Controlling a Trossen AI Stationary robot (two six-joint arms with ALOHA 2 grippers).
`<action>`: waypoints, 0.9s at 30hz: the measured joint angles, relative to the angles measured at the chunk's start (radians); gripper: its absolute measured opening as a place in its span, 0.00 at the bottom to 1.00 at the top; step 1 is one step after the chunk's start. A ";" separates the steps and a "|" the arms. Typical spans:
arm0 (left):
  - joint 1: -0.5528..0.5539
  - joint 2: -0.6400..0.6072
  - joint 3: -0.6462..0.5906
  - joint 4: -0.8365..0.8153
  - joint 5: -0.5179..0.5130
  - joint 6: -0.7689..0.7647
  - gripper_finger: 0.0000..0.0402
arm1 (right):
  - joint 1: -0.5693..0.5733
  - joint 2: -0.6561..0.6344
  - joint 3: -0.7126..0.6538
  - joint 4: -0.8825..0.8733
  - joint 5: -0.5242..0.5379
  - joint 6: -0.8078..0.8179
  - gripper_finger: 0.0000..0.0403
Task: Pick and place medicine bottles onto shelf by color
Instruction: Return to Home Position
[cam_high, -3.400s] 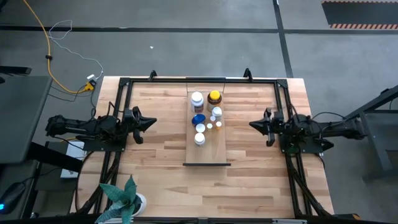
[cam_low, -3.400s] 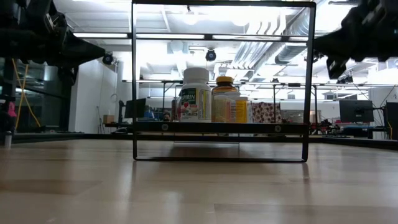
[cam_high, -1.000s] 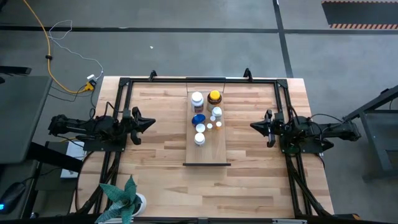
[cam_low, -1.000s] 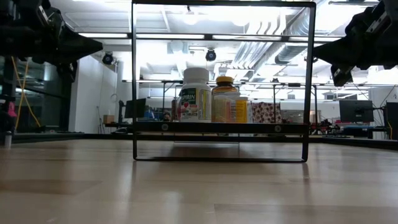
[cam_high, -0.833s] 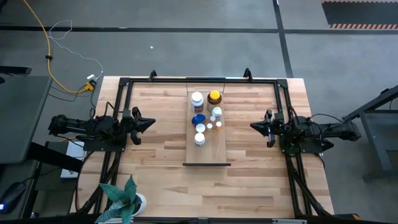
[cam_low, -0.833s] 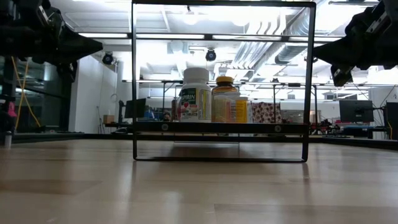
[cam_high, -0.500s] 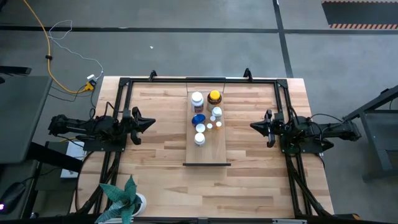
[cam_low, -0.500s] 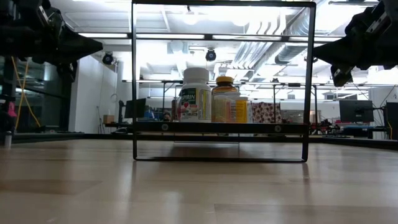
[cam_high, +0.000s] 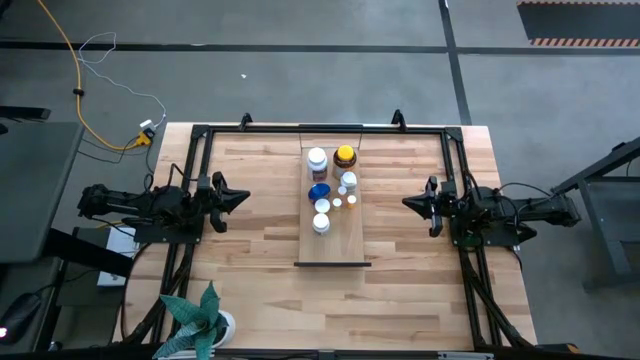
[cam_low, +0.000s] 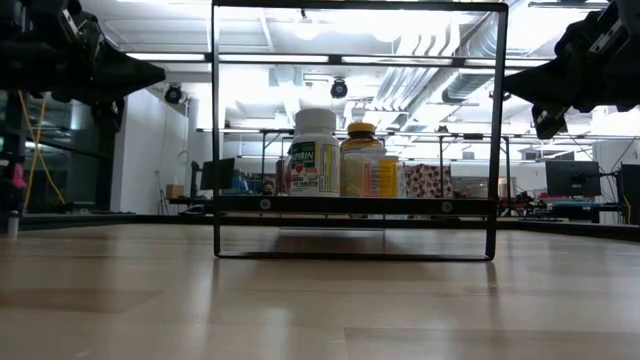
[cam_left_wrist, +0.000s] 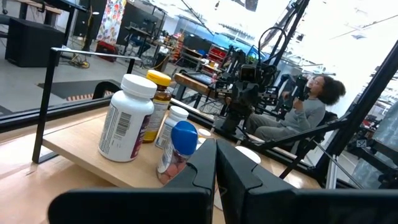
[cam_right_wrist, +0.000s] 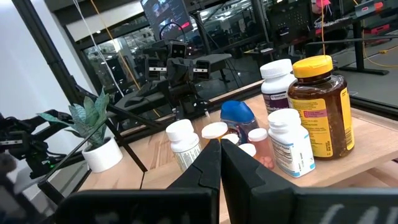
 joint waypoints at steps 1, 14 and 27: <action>0.000 0.000 0.000 0.000 0.000 0.000 0.00 | 0.000 0.000 0.000 0.000 0.000 0.000 0.00; -0.006 0.000 0.000 -0.032 0.246 0.260 0.00 | 0.000 0.000 0.000 0.000 0.000 0.000 0.00; -0.047 0.000 0.000 -0.053 0.395 0.272 0.00 | 0.000 0.000 0.000 0.000 0.000 0.000 0.00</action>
